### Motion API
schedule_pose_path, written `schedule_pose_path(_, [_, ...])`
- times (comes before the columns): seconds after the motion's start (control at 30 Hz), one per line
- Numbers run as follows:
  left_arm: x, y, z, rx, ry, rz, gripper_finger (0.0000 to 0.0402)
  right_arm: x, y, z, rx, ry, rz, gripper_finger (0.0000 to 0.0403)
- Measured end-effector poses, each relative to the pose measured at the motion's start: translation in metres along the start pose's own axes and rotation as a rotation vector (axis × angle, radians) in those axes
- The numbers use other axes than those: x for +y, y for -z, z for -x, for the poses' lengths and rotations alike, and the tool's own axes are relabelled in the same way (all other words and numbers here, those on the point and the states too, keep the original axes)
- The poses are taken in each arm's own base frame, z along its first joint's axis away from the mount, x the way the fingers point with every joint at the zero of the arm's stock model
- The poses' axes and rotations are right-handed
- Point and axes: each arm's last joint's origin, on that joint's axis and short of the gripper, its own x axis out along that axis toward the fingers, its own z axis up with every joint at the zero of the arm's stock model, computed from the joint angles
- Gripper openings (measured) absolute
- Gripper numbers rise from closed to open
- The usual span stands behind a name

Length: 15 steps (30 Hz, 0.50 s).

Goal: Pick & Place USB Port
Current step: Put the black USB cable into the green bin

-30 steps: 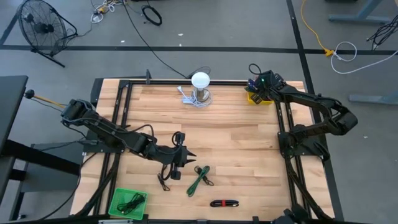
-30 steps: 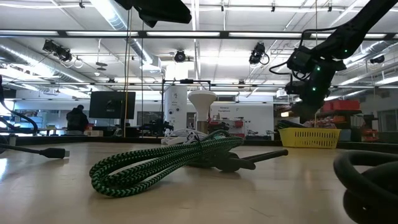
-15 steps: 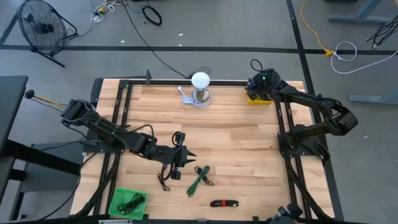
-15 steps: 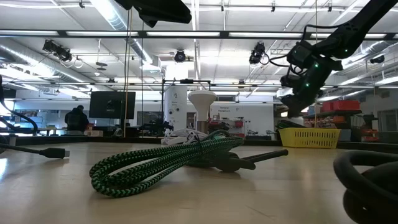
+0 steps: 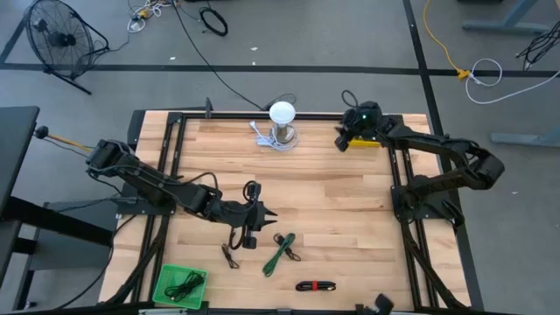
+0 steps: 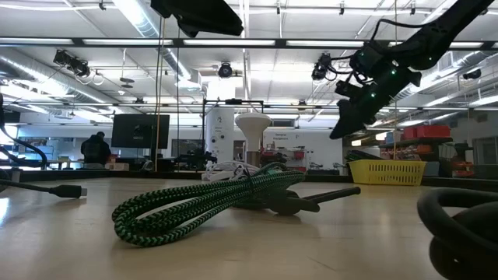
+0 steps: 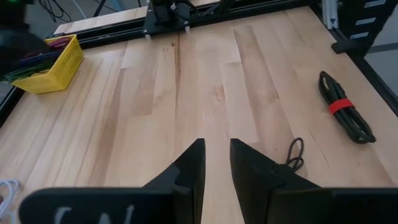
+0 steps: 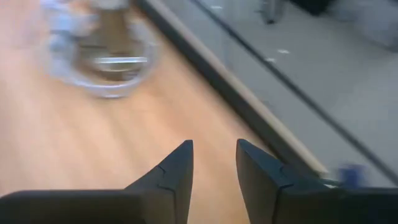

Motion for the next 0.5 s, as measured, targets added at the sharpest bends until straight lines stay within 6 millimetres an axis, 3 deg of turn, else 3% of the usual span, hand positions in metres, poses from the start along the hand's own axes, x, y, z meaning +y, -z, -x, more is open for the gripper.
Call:
schedule_pose_path(0.23, [0.006,0.000,-0.002,0.003,-0.017,0.011,0.0080,0.054,-0.013,0.004,-0.107,-0.372,0.054,0.0120])
schedule_pose_path(0.5, [0.006,0.000,-0.002,0.003,-0.017,0.062,0.0080,0.114,-0.019,0.019,-0.189,-0.670,0.158,0.0120])
